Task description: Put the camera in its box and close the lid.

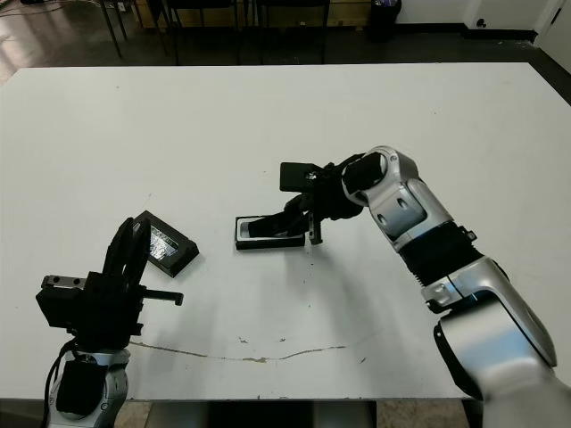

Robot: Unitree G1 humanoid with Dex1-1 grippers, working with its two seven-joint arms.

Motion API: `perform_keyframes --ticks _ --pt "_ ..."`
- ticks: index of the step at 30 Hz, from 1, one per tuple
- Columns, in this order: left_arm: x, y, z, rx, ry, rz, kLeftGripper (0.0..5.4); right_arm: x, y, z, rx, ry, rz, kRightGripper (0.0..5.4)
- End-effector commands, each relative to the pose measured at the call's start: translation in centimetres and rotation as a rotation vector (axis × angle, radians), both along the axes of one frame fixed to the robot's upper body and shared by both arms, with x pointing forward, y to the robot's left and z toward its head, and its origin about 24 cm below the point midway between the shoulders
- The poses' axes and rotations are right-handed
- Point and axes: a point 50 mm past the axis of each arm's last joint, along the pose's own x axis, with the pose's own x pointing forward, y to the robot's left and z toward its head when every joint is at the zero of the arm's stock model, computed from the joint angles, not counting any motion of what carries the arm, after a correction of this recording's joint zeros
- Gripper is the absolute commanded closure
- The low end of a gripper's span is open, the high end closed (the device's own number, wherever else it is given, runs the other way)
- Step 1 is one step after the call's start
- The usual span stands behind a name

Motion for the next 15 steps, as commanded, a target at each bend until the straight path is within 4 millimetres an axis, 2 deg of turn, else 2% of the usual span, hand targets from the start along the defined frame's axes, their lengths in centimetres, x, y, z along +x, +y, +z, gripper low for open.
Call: perform_keyframes --ticks 1,15 --pt "-0.3 0.1 -0.6 0.001 0.046 0.016 5.40 -0.2 0.3 -1.0 -0.037 0.061 0.002 5.30" --pt "-0.5 -0.1 -0.8 0.003 0.035 0.019 5.40 0.1 1.9 -1.3 -0.052 0.124 0.035 5.30"
